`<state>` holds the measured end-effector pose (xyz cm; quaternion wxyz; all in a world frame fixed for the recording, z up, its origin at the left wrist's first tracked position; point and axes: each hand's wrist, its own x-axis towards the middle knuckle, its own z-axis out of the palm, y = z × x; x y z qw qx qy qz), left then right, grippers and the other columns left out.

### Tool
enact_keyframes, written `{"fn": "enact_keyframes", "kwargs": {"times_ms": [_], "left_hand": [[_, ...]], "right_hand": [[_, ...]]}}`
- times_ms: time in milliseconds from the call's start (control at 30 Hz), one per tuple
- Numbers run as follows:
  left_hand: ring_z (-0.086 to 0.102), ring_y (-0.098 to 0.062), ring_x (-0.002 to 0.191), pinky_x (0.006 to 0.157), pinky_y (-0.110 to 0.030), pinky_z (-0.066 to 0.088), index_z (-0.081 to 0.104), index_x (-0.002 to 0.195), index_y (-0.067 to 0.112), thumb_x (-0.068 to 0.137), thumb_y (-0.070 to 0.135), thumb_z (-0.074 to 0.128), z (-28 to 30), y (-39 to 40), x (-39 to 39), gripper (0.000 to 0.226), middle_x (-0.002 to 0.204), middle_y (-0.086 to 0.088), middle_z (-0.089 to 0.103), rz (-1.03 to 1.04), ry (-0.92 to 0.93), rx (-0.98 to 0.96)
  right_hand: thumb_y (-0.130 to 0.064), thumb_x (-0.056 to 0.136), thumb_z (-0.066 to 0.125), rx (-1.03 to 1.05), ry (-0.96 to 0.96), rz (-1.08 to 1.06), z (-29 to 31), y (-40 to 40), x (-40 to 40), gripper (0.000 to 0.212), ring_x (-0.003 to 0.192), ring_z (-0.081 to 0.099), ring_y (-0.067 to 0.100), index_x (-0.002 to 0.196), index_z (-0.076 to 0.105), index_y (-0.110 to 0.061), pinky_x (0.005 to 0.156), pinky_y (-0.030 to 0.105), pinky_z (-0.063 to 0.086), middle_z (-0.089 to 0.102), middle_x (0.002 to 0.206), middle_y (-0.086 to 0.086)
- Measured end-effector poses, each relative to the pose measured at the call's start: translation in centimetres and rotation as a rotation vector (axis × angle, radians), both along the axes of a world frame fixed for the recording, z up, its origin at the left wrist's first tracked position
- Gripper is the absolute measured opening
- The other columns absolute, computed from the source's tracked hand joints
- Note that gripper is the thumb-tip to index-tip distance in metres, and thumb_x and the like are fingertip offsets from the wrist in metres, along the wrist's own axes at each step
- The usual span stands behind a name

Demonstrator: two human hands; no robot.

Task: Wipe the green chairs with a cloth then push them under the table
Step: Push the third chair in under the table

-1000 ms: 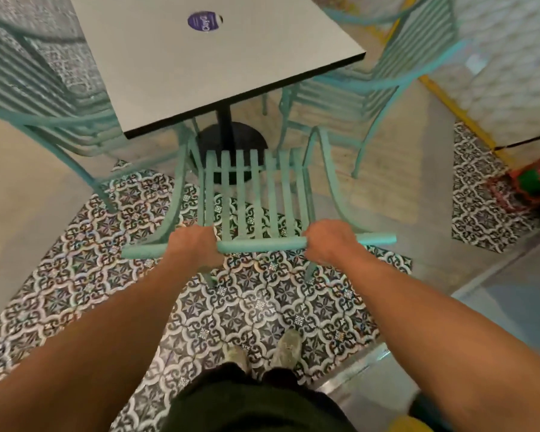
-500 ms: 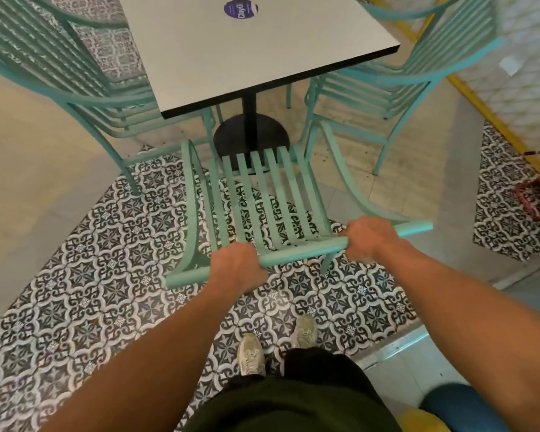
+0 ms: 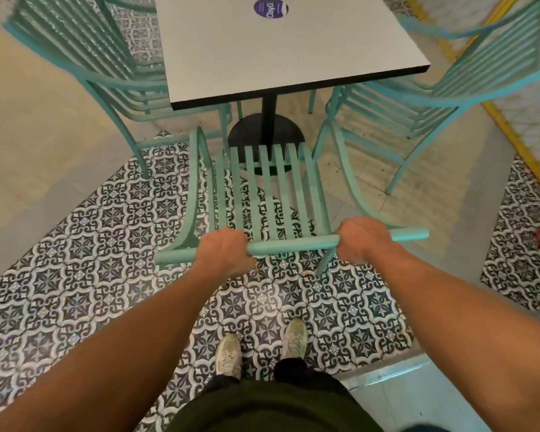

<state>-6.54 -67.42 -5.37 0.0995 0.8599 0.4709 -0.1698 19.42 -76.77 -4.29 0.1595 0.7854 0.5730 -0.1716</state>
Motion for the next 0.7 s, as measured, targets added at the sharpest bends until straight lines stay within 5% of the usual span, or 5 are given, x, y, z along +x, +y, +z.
{"fn": "enact_keyframes", "kwargs": {"times_ms": [167, 400, 700], "left_hand": [[0.056, -0.009, 0.057, 0.061, -0.029, 0.055, 0.061, 0.085, 0.023, 0.076, 0.043, 0.061, 0.2, 1.7, 1.8, 0.023, 0.064, 0.007, 0.057, 0.034, -0.001, 0.001], [0.053, -0.009, 0.054, 0.057, -0.028, 0.051, 0.061, 0.082, 0.022, 0.076, 0.039, 0.059, 0.6, 3.6, 4.5, 0.019, 0.063, 0.006, 0.057, 0.075, -0.011, 0.022], [0.059, -0.015, 0.060, 0.066, -0.034, 0.057, 0.068, 0.090, 0.021, 0.078, 0.040, 0.061, 1.1, 6.1, 6.2, 0.024, 0.064, 0.003, 0.059, 0.078, -0.019, 0.036]], "right_hand": [[-0.031, 0.082, 0.067, 0.006, 0.015, 0.026, -0.2, 2.4, 2.1, 0.011, 0.062, 0.057, 0.010, 0.091, 0.064, -0.024, 0.055, 0.025, 0.051, 0.059, 0.071, -0.006], [-0.031, 0.082, 0.065, 0.010, -0.006, 0.063, -0.1, 5.7, 5.0, 0.015, 0.068, 0.057, 0.013, 0.095, 0.063, -0.025, 0.062, 0.027, 0.052, 0.060, 0.075, -0.005], [-0.029, 0.079, 0.063, 0.086, -0.027, 0.122, -0.6, 8.6, 7.0, 0.008, 0.058, 0.048, 0.009, 0.085, 0.059, -0.025, 0.045, 0.021, 0.027, 0.056, 0.069, -0.005]]}}
